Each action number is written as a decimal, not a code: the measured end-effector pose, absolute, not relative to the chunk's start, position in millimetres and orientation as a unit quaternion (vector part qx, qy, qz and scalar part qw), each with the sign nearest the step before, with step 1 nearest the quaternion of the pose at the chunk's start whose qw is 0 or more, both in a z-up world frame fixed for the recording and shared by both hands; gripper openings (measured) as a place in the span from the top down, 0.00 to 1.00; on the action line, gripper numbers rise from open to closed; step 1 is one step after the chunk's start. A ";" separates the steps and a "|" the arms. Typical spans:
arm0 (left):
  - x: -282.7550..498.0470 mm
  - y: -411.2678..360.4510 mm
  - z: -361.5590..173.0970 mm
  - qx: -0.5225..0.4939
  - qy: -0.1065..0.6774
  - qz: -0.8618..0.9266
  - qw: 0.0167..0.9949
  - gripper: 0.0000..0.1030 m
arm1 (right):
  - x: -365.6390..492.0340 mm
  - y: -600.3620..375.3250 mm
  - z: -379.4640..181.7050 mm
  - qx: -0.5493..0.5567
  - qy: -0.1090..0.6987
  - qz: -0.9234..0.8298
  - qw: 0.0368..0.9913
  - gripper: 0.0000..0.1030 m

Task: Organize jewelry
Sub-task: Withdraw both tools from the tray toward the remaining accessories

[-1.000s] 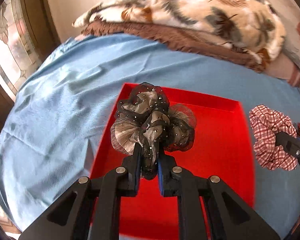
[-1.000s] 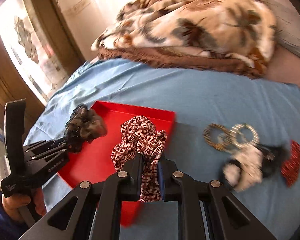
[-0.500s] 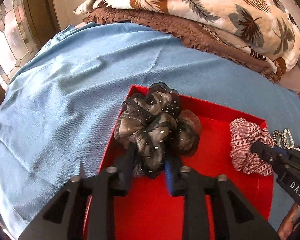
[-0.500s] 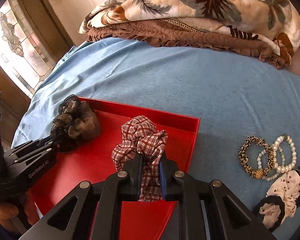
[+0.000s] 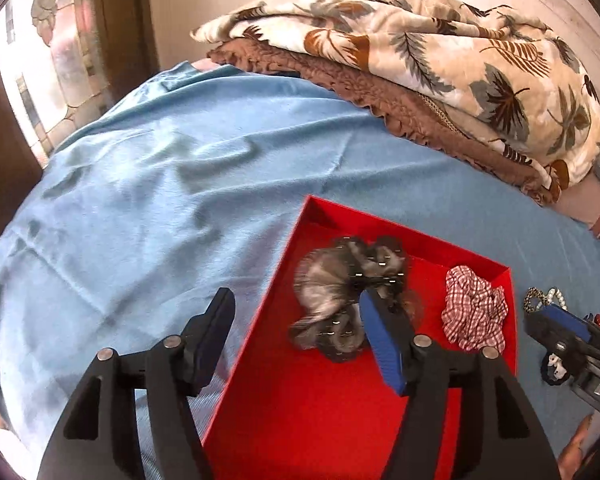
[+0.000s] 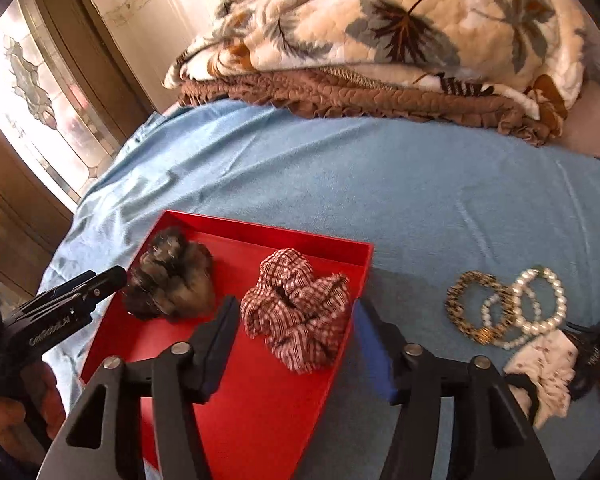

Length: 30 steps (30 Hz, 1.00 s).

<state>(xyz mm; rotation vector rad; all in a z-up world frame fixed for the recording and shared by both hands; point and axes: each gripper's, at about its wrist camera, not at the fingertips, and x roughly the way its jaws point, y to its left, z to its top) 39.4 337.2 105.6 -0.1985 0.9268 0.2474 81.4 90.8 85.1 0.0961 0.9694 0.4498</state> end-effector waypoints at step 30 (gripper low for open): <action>-51.8 132.2 128.9 -0.031 0.457 -0.024 0.889 0.37 | -76.6 -171.1 77.2 0.103 0.449 0.056 0.886 0.31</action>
